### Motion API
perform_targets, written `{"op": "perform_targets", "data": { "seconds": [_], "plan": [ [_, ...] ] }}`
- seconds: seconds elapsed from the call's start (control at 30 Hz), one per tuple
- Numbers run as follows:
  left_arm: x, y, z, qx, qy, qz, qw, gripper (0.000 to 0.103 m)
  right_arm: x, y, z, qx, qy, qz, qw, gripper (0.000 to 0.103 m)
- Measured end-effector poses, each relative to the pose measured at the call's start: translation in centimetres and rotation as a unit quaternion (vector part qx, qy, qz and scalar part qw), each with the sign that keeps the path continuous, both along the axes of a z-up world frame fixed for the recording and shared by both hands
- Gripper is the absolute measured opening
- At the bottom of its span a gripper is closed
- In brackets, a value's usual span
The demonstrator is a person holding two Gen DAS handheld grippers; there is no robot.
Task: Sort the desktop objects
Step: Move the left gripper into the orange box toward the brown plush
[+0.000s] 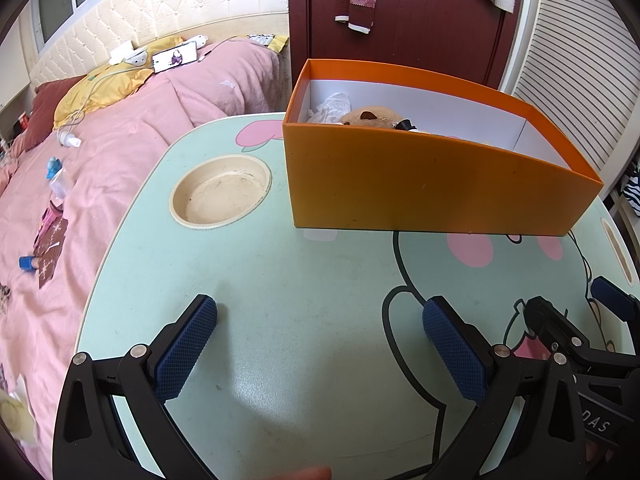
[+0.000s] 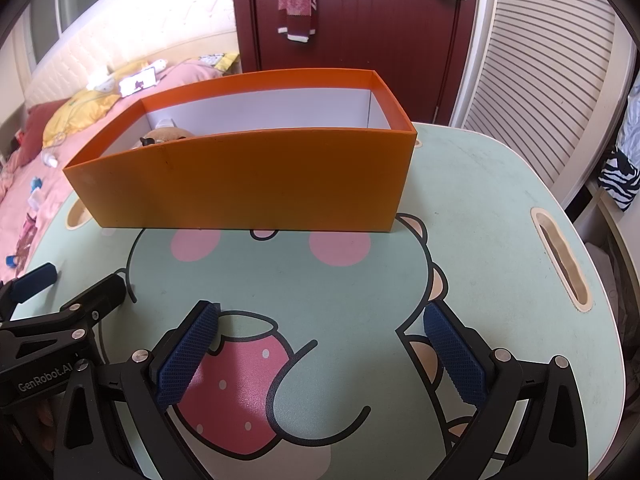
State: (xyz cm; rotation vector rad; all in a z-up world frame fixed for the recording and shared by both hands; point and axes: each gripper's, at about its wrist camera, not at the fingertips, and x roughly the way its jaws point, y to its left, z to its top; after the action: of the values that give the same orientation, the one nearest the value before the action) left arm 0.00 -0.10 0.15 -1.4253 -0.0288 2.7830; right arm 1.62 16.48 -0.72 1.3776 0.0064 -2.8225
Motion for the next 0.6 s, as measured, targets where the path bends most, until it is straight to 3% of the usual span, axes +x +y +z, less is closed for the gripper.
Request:
{"op": "perform_targets", "data": {
  "seconds": [0.3, 0.4, 0.57, 0.6],
  "plan": [
    [0.0, -1.0, 1.5, 0.039, 0.004, -0.004, 0.9992, 0.102, 0.1, 0.2, 0.4, -0.002, -0.001, -0.001, 1.0, 0.103],
    [0.0, -1.4, 2.0, 0.052, 0.005, -0.006, 0.9986, 0.098, 0.0, 0.2, 0.4, 0.0, -0.003, 0.0, 1.0, 0.103],
    [-1.7, -4.0, 6.9, 0.125, 0.054, -0.013, 0.9905, 0.096, -0.2, 0.5, 0.2, -0.002, -0.004, 0.003, 1.0, 0.103],
    [-2.7, -3.9, 7.6, 0.129, 0.054, -0.026, 0.9898, 0.088, -0.1, 0.4, 0.2, -0.002, -0.003, 0.003, 1.0, 0.103]
  ]
}}
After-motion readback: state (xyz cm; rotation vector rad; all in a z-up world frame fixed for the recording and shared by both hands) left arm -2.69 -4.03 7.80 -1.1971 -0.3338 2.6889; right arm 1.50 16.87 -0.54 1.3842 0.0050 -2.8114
